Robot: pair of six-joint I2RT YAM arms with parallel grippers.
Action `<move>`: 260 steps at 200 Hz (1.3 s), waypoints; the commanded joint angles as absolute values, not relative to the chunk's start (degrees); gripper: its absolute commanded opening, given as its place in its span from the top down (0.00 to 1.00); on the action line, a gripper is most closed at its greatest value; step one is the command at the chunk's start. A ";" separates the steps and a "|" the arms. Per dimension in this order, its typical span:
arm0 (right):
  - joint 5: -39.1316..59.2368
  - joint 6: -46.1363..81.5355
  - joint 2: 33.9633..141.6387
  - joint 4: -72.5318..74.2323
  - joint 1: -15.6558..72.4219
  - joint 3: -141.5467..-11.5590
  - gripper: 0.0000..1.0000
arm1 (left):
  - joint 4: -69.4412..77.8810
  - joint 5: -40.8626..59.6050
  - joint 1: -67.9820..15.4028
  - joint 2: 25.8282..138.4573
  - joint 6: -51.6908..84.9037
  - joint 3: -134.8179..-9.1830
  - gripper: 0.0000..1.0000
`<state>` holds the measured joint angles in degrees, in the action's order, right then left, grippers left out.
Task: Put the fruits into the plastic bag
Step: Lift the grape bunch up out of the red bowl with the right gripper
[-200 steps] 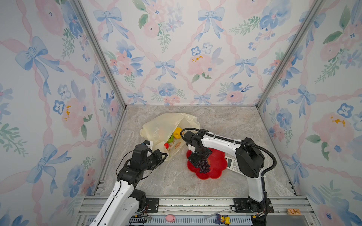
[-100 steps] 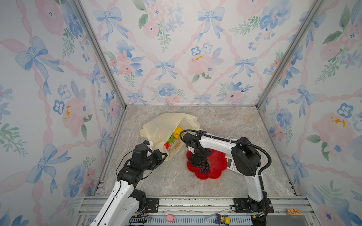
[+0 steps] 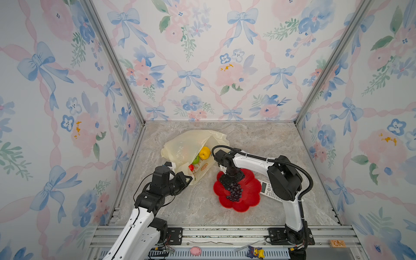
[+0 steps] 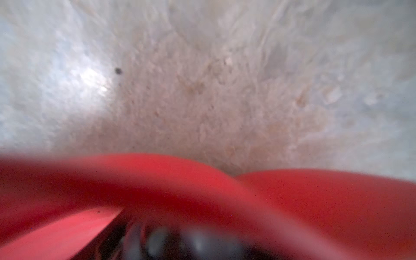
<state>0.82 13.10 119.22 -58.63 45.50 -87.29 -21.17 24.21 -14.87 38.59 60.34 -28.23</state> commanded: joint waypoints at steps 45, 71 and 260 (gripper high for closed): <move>3.70 16.42 115.61 -54.47 42.81 -80.52 0.41 | -21.88 23.64 -14.41 37.65 61.17 -27.65 1.00; 6.32 17.72 112.30 -51.17 41.62 -77.42 0.49 | -21.88 23.55 -14.41 36.96 61.60 -27.27 1.00; 8.19 23.70 83.64 -36.64 40.31 -62.78 0.71 | -21.80 23.72 -14.41 36.97 63.02 -31.37 1.00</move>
